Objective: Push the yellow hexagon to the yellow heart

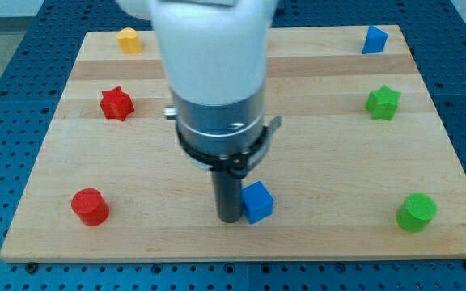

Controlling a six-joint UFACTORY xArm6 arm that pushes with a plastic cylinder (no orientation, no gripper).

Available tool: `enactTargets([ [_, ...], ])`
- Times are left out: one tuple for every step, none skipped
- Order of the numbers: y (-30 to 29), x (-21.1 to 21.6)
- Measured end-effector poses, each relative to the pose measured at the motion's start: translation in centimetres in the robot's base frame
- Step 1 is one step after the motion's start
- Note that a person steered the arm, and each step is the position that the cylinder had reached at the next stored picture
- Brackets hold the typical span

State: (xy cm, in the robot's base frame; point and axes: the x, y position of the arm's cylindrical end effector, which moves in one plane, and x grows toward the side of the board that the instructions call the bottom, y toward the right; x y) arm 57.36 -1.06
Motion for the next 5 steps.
enactTargets([
  [2.4,-0.2],
  [4.6,-1.0],
  [6.3,-2.5],
  [8.4,-3.0],
  [10.6,-3.0],
])
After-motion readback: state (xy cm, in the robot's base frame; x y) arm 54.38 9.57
